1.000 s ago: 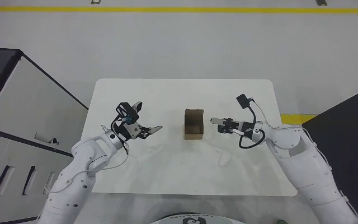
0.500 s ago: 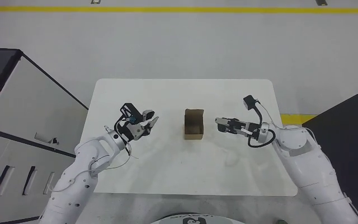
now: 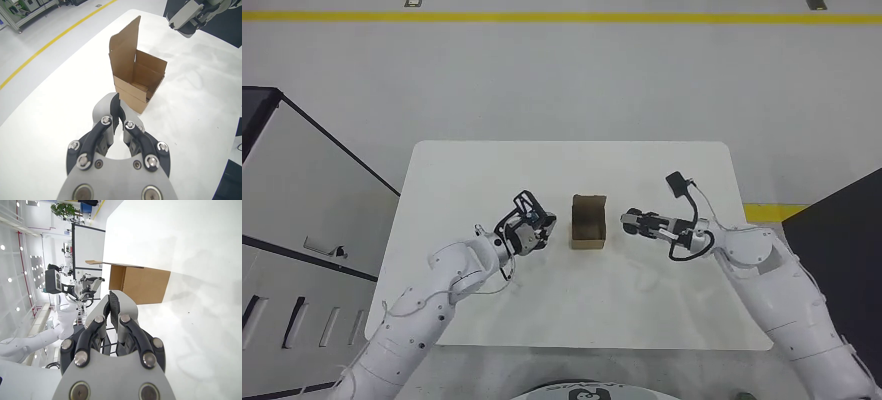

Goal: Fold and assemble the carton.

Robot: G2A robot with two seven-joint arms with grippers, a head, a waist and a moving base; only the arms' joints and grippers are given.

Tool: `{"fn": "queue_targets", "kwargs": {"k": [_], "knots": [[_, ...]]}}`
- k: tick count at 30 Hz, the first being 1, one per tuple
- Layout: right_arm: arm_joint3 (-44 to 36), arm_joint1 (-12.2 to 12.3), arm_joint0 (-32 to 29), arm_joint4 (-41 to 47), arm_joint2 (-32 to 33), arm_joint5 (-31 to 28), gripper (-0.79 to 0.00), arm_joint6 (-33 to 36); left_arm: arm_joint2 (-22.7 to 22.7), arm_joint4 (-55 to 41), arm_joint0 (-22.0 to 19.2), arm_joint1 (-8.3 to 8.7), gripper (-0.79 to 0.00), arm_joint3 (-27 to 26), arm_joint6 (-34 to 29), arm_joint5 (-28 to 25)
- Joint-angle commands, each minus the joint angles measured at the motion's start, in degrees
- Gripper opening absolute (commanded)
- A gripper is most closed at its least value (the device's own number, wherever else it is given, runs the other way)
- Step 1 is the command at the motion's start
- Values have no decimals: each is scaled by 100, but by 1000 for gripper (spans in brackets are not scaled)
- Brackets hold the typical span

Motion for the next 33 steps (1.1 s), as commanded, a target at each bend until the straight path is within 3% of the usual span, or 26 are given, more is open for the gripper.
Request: {"fn": "queue_targets", "kwargs": {"k": [1,7,18,33], "knots": [[3,0,6,-14,-4,0,-785,5,7,16,-6,0,-785,0,5,4],[7,-14,-6,-91,-73,77,-785,-97,58,54,-2,-11,-785,95,-40,61],[-29,-85,182,-454,-362,301,-785,-330,805,189,-565,-221,-785,393,-129,170],[178,-179,404,-510,-610,420,-785,-433,1084,435,-866,-333,-785,639,-399,215]]}}
